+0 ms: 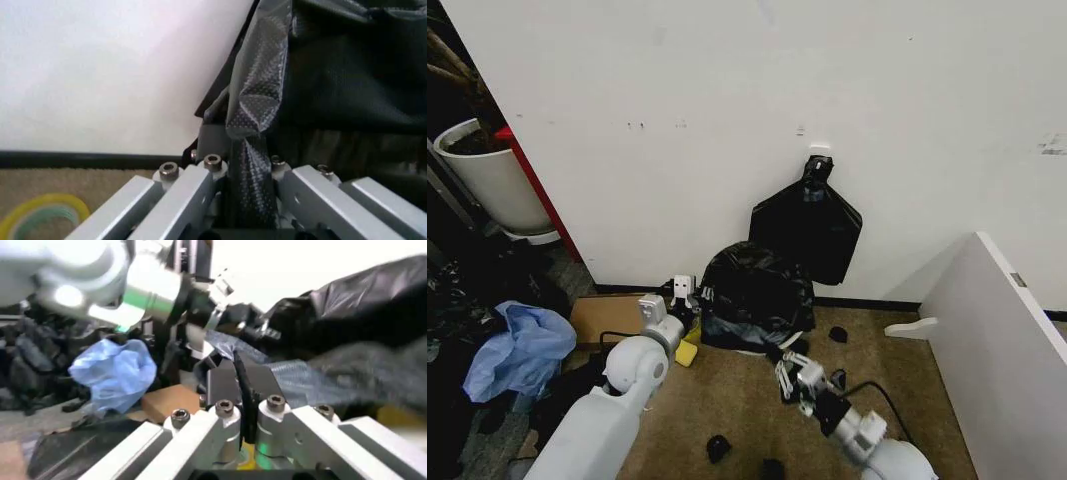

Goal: Place the garbage bag over the trash bin.

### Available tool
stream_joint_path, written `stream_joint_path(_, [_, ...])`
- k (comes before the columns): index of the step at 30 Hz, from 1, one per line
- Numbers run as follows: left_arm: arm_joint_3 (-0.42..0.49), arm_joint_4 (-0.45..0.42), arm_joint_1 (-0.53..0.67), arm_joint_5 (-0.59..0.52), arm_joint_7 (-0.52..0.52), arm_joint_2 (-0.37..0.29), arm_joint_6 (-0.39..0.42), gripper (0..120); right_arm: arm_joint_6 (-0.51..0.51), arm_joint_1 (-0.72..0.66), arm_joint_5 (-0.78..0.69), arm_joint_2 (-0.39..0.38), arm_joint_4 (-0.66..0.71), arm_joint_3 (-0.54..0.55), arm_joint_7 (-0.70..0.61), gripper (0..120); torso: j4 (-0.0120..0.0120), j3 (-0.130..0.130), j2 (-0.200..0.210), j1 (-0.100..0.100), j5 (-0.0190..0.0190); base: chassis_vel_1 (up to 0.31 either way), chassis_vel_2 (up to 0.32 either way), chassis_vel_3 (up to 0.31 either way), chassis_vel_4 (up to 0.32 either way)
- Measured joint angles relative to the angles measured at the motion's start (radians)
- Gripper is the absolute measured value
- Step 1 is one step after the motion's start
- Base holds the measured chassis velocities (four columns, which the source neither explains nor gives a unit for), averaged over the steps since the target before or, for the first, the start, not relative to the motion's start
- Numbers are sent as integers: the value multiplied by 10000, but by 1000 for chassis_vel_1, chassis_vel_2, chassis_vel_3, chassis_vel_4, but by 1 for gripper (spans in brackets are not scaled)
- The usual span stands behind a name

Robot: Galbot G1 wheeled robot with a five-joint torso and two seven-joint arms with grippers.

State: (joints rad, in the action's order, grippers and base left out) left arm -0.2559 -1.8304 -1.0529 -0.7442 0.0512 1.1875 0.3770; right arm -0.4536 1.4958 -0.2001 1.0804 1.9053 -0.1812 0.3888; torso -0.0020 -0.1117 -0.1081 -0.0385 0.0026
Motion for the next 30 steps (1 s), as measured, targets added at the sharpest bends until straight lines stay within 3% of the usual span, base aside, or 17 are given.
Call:
stream_joint_path(11, [-185, -132, 110, -1266, 211, -121, 638, 0, -1081, -196, 184, 161, -1315, -373, 1198, 0, 1, 0, 0, 0, 1, 0, 0, 0, 0])
stream_joint_path(14, [-278, -380, 128, -1900, 394, -213, 1115, 0, -1571, -480, 1324, 298, -2085, -811, 1229, 0, 1, 0, 0, 0, 3, 0, 0, 0, 0])
stream_joint_path(15, [-307, -597, 102, -2199, 532, -253, 1385, 0, -1732, -699, 2376, 404, -2546, -1042, 503, 0, 0, 0, 0, 0, 0, 0, 0, 0, 0])
stream_joint_path(17, [-307, -609, 98, -2210, 538, -256, 1399, 0, -1735, -710, 2434, 409, -2570, -1051, 449, 0, 0, 0, 0, 0, 1, 0, 0, 0, 0])
stream_joint_path(20, [-221, -908, -54, -2303, 614, -319, 1703, 0, -1772, -1074, 3859, 556, -3144, -1318, -1068, 0, 2, -1, 0, 0, -1, 0, 0, 0, 0])
stream_joint_path(22, [-136, -998, -128, -2196, 619, -328, 1742, 0, -1765, -1211, 4398, 600, -3381, -1377, -1928, 7, 1, 0, 1, -1, 4, 0, 0, 0, 0])
stream_joint_path(25, [38, -939, -167, -1784, 587, -287, 1522, 0, -1838, -1098, 3971, 474, -3387, -1197, -2322, 16, 2, 0, 0, -2, -2, 0, 0, 0, 0])
stream_joint_path(26, [136, -838, -172, -1548, 534, -263, 1310, 0, -2000, -958, 3441, 382, -3287, -1082, -1960, 22, 0, 0, 0, -2, 1, 0, 0, 0, 0])
stream_joint_path(27, [233, -680, -182, -1197, 421, -226, 952, 0, -2300, -766, 2395, 263, -3183, -1085, -591, 26, 0, 0, 0, -2, 0, 0, 0, 0, 0])
stream_joint_path(28, [233, -680, -182, -1197, 421, -226, 952, 0, -2300, -766, 2395, 263, -3183, -1085, -591, 26, 0, 0, 0, -2, 0, 0, 0, 0, 0])
stream_joint_path(29, [266, -595, -184, -1023, 378, -199, 773, 0, -2449, -697, 1931, 213, -3183, -1166, 210, 27, 0, 0, 0, -1, 1, 0, 0, 0, 0])
stream_joint_path(30, [307, -405, -182, -760, 338, -154, 490, 0, -2620, -632, 1027, 156, -3230, -1551, 2016, 34, 0, 0, 0, -1, 2, 0, 0, 0, 0])
